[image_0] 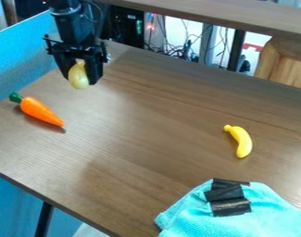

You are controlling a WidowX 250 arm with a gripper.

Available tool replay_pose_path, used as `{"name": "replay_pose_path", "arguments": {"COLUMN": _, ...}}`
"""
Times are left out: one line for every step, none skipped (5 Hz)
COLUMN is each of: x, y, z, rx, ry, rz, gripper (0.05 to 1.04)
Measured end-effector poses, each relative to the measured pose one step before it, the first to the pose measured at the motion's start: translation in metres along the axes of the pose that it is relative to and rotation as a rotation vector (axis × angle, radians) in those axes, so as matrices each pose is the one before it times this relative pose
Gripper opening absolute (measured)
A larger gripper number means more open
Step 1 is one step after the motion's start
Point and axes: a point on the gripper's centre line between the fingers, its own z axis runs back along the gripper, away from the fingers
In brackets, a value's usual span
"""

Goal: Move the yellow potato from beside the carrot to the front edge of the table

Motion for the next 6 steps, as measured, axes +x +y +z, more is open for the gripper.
{"name": "replay_pose_path", "arguments": {"x": -0.03084, "y": -0.01495, "z": -0.01774, "rx": 0.0313, "ry": 0.0668, "rz": -0.0560, "gripper": 0.718}}
{"name": "replay_pose_path", "arguments": {"x": -0.01648, "y": -0.01277, "z": -0.02353, "rx": 0.0638, "ry": 0.0463, "rz": -0.0698, "gripper": 0.718}}
{"name": "replay_pose_path", "arguments": {"x": -0.00426, "y": -0.01968, "z": -0.01932, "rx": -0.0064, "ry": 0.0315, "rz": -0.0685, "gripper": 0.718}}
{"name": "replay_pose_path", "arguments": {"x": -0.00205, "y": -0.02157, "z": -0.00702, "rx": 0.0063, "ry": -0.0035, "rz": -0.0545, "gripper": 0.718}}
{"name": "replay_pose_path", "arguments": {"x": -0.01082, "y": -0.01520, "z": -0.00895, "rx": -0.0040, "ry": 0.0291, "rz": -0.0391, "gripper": 0.718}}
{"name": "replay_pose_path", "arguments": {"x": -0.00975, "y": -0.00782, "z": -0.00147, "rx": 0.0404, "ry": 0.0578, "rz": 0.0164, "gripper": 0.718}}
